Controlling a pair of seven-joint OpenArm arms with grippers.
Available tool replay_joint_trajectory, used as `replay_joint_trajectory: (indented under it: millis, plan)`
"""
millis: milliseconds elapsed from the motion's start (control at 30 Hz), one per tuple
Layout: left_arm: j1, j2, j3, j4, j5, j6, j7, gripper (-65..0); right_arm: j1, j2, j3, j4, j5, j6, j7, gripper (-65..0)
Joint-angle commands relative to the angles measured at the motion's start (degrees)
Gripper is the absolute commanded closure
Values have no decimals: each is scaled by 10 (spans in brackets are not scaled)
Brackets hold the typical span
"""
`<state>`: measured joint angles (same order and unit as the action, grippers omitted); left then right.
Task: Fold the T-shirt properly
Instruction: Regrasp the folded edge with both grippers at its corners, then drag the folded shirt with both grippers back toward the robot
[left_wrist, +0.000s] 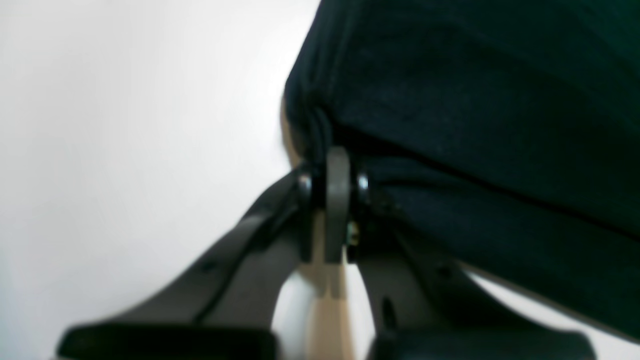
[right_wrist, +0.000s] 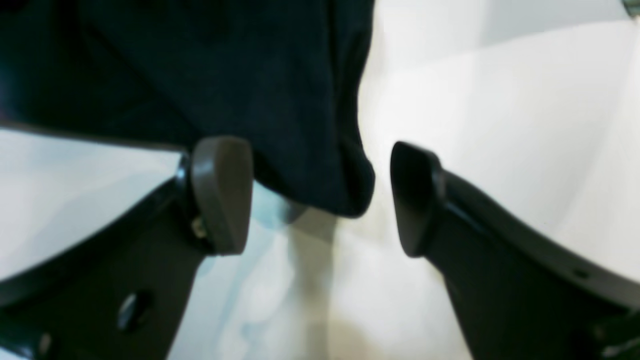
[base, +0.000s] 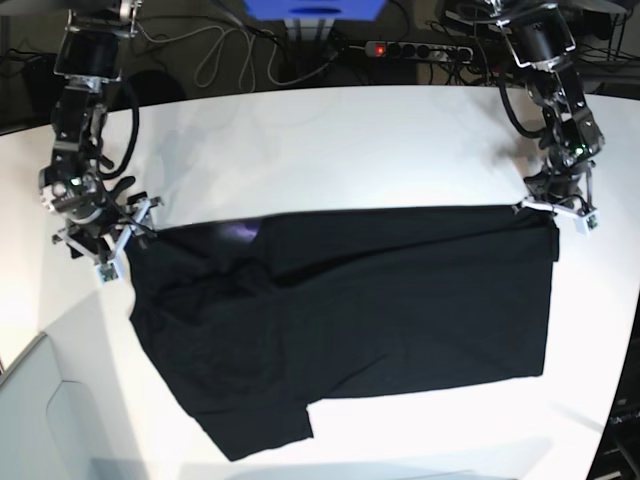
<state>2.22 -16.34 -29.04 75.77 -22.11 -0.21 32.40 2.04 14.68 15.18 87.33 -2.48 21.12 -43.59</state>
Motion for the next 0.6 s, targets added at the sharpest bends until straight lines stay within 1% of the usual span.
replay_joint_trajectory:
  millis: [0, 33, 67, 167, 200, 267, 367, 567]
  plan:
    - [-5, -10, -2, 9, 1, 3, -5, 0, 19, 13, 4, 0, -1, 5, 11, -330]
    - [-5, -11, -2, 9, 2, 3, -5, 0, 25, 14, 5, -10, -1, 5, 11, -289]
    - [-5, -11, -2, 9, 2, 3, -5, 0, 31, 15, 5, -18, -1, 5, 11, -233]
    - [-5, -11, -2, 10, 2, 3, -5, 0, 41, 21, 5, -32, -1, 5, 11, -36]
    - [-5, -11, -2, 11, 2, 3, -5, 0, 41, 26, 5, -32, -1, 5, 11, 0]
    - [-5, -11, -2, 11, 2, 3, -5, 0, 40, 27, 5, -32, -1, 5, 11, -13]
    - [-5, -11, -2, 11, 2, 3, -5, 0, 40, 29, 5, -32, -1, 5, 11, -1]
    - [-5, -11, -2, 13, 2, 3, -5, 0, 35, 34, 6, -28, -1, 5, 9, -1]
